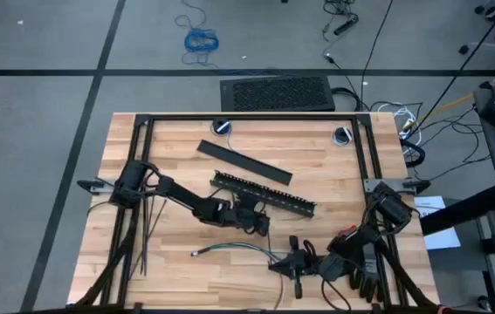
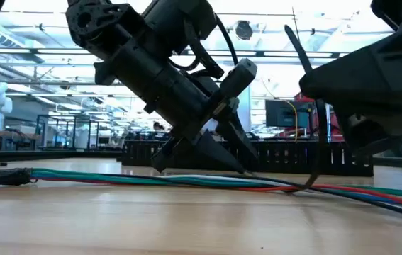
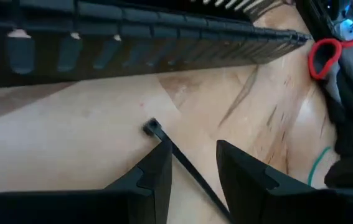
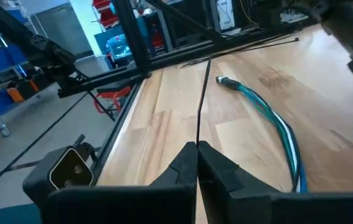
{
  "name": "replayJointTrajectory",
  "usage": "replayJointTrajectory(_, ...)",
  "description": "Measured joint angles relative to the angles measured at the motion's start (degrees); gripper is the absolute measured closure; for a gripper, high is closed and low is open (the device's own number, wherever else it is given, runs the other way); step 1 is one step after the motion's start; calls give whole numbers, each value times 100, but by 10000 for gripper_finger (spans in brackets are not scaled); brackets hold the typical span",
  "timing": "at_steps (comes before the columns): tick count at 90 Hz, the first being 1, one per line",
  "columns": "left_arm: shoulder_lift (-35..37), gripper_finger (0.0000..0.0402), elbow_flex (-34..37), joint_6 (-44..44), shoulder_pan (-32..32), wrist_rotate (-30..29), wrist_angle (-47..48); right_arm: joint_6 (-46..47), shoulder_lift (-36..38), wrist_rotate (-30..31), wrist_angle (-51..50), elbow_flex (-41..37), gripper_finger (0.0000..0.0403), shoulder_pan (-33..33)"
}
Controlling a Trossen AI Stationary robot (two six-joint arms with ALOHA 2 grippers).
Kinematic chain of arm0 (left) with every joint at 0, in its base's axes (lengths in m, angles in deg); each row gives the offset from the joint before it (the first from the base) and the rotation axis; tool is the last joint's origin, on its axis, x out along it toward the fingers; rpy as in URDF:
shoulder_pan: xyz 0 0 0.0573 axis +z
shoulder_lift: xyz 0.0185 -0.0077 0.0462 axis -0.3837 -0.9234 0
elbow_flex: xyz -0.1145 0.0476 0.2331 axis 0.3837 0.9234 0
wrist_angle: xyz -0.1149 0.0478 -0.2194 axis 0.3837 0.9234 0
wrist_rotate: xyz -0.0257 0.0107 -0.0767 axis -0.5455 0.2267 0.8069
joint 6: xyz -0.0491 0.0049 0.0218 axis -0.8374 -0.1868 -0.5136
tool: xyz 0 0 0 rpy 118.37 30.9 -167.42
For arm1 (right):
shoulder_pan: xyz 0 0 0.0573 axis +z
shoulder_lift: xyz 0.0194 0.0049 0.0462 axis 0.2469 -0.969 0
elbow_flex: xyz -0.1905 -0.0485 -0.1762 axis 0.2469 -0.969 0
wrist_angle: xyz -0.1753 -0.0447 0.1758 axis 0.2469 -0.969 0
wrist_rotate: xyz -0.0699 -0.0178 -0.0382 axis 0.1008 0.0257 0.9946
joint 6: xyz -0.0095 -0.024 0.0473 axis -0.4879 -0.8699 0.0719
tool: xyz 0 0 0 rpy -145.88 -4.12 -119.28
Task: Ziptie cables
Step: Wrap the cable wires with the black zip tie
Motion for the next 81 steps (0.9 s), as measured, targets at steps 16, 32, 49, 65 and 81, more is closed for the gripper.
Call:
replayJointTrajectory(16,-7,279,-2,-220,107,-9,488,-5,0,1,115,-2,403,-2)
replayJointTrajectory(32,-9,279,-3,-480,155,61,578,-46,0,-2,221,-2,403,-2)
replayJointTrajectory(49,-22,279,-249,-590,81,156,651,-46,0,-6,223,-2,403,-7)
replayJointTrajectory(65,-46,279,-602,-746,-126,19,1198,-46,0,-81,261,-2,403,-33)
replayJointTrajectory(81,-127,279,-686,-1053,-241,52,1512,-45,0,-167,352,-2,403,-104)
